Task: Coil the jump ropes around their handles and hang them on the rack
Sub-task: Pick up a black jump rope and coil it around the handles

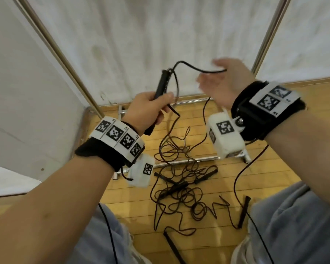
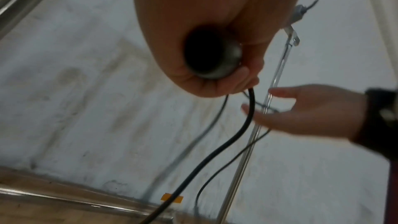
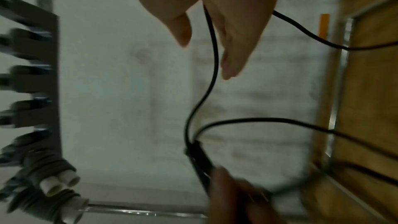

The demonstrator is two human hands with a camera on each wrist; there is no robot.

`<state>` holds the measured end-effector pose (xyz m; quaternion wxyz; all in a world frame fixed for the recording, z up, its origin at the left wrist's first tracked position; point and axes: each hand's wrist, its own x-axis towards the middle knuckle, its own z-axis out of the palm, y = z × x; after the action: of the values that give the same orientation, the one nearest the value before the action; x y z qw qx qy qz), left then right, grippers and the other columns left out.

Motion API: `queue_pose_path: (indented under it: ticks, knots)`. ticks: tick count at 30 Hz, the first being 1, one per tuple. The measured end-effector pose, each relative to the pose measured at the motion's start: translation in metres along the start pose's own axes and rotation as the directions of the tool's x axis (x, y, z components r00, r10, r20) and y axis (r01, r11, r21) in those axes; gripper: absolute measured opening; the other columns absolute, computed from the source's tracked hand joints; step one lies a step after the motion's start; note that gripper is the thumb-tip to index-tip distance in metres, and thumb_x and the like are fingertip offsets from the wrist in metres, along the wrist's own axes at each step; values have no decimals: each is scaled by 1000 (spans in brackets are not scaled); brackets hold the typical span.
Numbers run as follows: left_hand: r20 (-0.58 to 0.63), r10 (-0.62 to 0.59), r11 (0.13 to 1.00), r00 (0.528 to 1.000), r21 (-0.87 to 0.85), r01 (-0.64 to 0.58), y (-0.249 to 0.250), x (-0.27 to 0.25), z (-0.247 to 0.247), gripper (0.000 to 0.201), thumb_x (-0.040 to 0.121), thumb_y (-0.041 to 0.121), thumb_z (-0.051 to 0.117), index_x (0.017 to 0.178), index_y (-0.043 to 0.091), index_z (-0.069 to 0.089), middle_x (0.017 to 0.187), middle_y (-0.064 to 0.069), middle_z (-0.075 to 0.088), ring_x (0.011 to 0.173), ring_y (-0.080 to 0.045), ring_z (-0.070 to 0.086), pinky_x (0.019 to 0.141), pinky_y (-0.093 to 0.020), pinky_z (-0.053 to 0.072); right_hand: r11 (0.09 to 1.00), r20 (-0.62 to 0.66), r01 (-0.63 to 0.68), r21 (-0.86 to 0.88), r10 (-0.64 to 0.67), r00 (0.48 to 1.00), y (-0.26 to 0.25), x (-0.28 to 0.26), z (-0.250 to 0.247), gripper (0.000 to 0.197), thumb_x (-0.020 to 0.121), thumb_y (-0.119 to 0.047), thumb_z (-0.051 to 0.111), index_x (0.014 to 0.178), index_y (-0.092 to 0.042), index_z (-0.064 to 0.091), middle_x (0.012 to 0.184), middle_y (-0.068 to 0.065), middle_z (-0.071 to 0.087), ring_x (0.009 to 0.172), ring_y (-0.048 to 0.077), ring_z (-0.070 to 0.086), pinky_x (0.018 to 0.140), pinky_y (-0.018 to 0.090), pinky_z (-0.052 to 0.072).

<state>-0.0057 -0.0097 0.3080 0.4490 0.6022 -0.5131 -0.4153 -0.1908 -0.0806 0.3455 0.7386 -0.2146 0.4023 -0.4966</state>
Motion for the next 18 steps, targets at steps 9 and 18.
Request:
queue_pose_path:
  ticks: [9, 18]
  knots:
    - [-109, 20, 972, 994, -232, -45, 24, 4, -6, 26, 96, 29, 57, 75, 13, 55, 56, 6, 57, 41, -12, 41, 42, -21, 36, 678, 423, 49, -733, 399, 814, 90, -19, 1, 20, 77, -22, 64, 96, -19, 65, 104, -3, 69, 113, 15, 57, 101, 40, 34]
    - [-416, -55, 936, 908, -338, -98, 25, 13, -48, 20, 95, 28, 58, 80, 15, 55, 57, 5, 61, 41, -9, 43, 42, -20, 37, -96, 168, 292, -952, 631, 757, 128, -18, -32, 40, 100, -29, 38, 91, -6, 69, 99, 9, 71, 85, 22, 63, 82, 31, 48]
